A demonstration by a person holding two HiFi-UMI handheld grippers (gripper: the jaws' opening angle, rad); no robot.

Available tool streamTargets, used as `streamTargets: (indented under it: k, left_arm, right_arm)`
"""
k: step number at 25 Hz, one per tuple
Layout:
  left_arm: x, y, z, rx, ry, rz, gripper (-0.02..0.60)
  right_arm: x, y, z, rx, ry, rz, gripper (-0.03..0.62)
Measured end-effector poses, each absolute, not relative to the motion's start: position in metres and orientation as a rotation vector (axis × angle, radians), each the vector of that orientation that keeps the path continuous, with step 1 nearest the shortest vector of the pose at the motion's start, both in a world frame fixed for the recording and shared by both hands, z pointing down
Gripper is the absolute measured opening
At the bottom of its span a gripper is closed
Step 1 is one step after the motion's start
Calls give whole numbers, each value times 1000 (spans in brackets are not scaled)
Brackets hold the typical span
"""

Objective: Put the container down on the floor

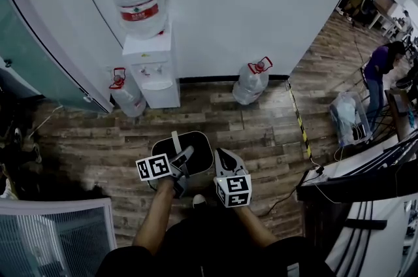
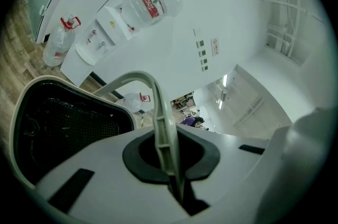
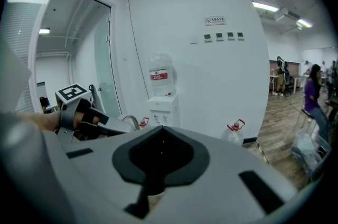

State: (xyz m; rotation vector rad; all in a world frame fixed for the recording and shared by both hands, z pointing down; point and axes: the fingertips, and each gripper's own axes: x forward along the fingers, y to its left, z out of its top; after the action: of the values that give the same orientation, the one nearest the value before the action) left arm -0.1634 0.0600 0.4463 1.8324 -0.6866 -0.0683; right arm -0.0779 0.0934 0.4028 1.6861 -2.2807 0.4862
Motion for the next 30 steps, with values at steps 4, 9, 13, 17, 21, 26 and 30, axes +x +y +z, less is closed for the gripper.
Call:
streamTargets:
  k: [4, 9, 13, 17, 21, 26, 30]
  left_arm:
    - [-158, 45, 452, 1814, -686, -63, 15]
    - [-148, 18, 461, 1799, -699, -54, 15]
    - [-137, -12, 464, 1795, -719, -54, 15]
    - [-123, -46, 463, 1788, -738, -60, 15]
    - [-107, -78, 459, 1786, -763, -72, 15]
    - [-89, -112, 456, 1778, -794, -79, 15]
    - [-77, -137, 455, 1767, -814, -90, 15]
  right_arm:
    - [-76, 75, 410, 1673, -2288, 509, 12]
    - [-66, 45, 418, 1660, -2296, 536, 11]
    - [-53, 13, 421, 1645, -2307, 543, 12]
    - [-36, -23, 421, 1623, -2319, 549, 12]
    - [-20, -56, 418, 1589, -2339, 545, 12]
    - [0, -91, 416, 1551, -2360, 547, 12]
    - [14, -116, 417, 1522, -2376, 552, 12]
